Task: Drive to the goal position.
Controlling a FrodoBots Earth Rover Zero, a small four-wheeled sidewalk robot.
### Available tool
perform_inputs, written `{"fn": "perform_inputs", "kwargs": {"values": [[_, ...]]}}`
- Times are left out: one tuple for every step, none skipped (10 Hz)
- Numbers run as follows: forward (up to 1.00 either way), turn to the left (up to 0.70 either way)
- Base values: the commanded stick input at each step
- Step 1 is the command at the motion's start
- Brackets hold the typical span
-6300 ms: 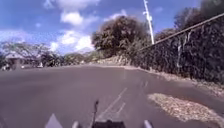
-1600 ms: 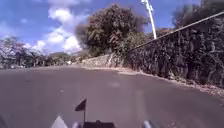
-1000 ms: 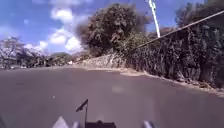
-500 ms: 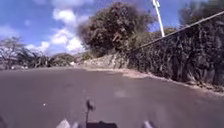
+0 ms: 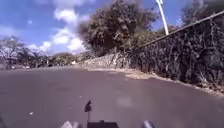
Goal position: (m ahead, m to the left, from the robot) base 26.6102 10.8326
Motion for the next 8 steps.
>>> {"fn": "perform_inputs", "kwargs": {"values": [[0.7,0.0],[0.7,0.0],[0.7,0.0],[0.7,0.0],[0.7,0.0],[0.7,0.0],[0.7,0.0],[0.7,0.0]]}}
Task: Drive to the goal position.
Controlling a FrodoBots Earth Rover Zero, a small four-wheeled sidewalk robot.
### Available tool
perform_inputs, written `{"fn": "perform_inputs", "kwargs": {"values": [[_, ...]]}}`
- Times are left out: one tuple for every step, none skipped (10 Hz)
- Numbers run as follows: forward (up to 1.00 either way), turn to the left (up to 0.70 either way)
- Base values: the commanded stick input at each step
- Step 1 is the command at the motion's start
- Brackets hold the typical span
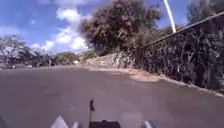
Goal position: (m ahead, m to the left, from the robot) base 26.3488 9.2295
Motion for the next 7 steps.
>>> {"fn": "perform_inputs", "kwargs": {"values": [[0.7,0.0],[0.7,0.0],[0.7,0.0],[0.7,0.0],[0.7,0.0],[0.7,0.0],[0.7,0.0]]}}
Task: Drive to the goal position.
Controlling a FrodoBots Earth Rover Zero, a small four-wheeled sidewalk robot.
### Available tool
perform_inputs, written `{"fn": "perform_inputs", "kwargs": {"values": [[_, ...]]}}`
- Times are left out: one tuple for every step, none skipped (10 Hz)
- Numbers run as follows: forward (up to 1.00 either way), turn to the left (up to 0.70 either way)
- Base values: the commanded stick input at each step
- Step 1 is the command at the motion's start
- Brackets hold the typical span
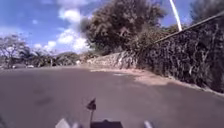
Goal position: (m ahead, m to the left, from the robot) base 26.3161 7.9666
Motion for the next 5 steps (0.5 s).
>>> {"fn": "perform_inputs", "kwargs": {"values": [[0.7,0.0],[0.7,0.0],[0.7,0.0],[0.7,0.0],[0.7,0.0]]}}
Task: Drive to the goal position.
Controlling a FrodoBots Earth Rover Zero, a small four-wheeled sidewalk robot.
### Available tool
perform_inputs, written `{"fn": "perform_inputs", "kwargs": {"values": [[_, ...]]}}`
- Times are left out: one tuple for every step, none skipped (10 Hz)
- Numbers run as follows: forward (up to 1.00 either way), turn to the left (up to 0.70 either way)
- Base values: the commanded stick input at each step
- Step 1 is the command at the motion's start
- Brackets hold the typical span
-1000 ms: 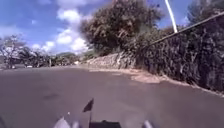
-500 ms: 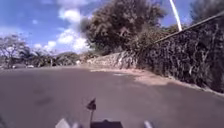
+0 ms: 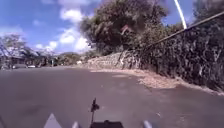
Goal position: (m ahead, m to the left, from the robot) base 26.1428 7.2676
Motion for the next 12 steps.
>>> {"fn": "perform_inputs", "kwargs": {"values": [[0.7,0.0],[0.7,0.0],[0.7,0.0],[0.7,0.0],[0.7,0.0],[0.7,0.0],[0.7,0.0],[0.7,0.0],[0.7,0.0],[0.7,0.0],[0.7,0.0],[0.7,0.0]]}}
